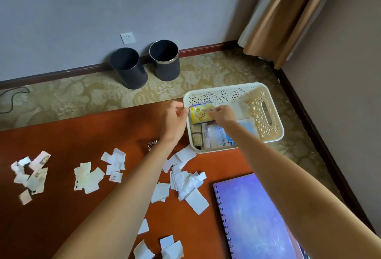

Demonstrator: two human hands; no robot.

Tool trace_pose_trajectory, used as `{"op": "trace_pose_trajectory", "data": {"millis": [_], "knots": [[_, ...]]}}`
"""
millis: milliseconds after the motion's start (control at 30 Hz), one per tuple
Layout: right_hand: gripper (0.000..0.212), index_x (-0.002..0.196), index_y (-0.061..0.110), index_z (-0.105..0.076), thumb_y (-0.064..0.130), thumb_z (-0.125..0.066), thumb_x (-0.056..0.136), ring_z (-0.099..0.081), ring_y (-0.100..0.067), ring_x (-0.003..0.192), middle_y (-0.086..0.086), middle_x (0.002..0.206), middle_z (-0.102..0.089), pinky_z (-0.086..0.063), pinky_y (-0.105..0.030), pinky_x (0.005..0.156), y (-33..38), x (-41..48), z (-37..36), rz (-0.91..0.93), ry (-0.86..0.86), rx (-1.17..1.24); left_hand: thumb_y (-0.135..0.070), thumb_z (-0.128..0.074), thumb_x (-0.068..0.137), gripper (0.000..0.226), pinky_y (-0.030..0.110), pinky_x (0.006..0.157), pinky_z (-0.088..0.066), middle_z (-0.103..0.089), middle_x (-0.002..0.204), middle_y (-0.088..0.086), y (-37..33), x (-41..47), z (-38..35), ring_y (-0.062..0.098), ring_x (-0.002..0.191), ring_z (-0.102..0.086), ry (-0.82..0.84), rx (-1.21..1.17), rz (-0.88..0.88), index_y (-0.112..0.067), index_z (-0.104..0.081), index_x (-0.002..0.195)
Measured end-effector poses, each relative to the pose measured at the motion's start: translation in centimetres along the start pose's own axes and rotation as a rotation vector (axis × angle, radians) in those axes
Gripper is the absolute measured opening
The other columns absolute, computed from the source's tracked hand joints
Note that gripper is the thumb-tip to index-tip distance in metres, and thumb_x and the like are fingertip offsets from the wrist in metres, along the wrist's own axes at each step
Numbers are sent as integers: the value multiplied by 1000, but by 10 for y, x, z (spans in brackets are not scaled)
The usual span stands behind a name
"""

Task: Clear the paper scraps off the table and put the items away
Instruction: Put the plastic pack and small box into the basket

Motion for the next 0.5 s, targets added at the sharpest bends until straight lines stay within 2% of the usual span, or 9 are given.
{"op": "trace_pose_trajectory", "data": {"millis": [67,100,167,267,300,333,400,500], "knots": [[23,106,9,-49,18,-60,89,-48,-19,72,-6,86,-50,-41,-30,61,3,-2,3,52,-59,-65,-11,-53,92,19,12,46,-46,-67,96,14,1,1,0,13,62,-56,6,-38,-2,-2,-58,108],[22,104,11,-46,18,-60,88,-49,-20,71,-7,87,-52,-39,-29,56,6,-4,5,87,-79,-116,-10,-53,92,19,9,42,-45,-65,92,12,1,0,0,10,58,-55,15,-59,-2,-2,-58,109],[16,91,13,-44,18,-60,87,-50,-23,75,-8,87,-53,-37,-27,55,9,-5,4,134,-102,-236,-9,-52,93,21,6,38,-43,-62,85,8,3,-1,-1,5,54,-54,40,-90,4,0,-57,111],[15,72,15,-50,17,-57,85,-52,-24,80,-9,94,-55,-39,-27,63,8,-5,4,131,-100,-321,-7,-49,94,23,6,41,-47,-61,81,7,7,-2,4,7,54,-56,54,-130,30,0,-57,114],[9,77,13,-56,16,-55,86,-54,-25,83,-12,98,-58,-41,-28,64,9,-8,6,122,-93,-318,-6,-48,94,23,8,43,-47,-61,84,9,11,-3,10,8,55,-56,29,-147,53,-1,-58,114],[11,92,9,-61,15,-53,88,-57,-28,89,-15,106,-59,-45,-30,68,10,-10,7,135,-93,-314,-5,-47,93,24,9,45,-48,-61,88,10,17,-3,17,9,57,-56,-8,-165,85,-1,-58,115],[31,122,2,-54,11,-47,92,-56,-31,106,-19,124,-55,-46,-35,86,18,-20,9,172,-122,-327,-2,-47,92,25,17,56,-53,-61,92,12,35,-4,36,11,62,-58,-99,-167,157,-1,-59,113],[36,125,1,-51,2,-43,90,-53,-32,112,-19,126,-52,-42,-34,91,43,-54,5,336,-237,-235,0,-50,88,24,39,84,-56,-67,104,19,72,-8,60,28,90,-66,-183,-69,254,0,-63,108]]}}
Point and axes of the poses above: each hand's wrist, its own x-axis towards the middle knuckle, its own z-axis out of the back of the hand, y = z × x, the point moved 6 cm from there along x, towards the middle knuckle
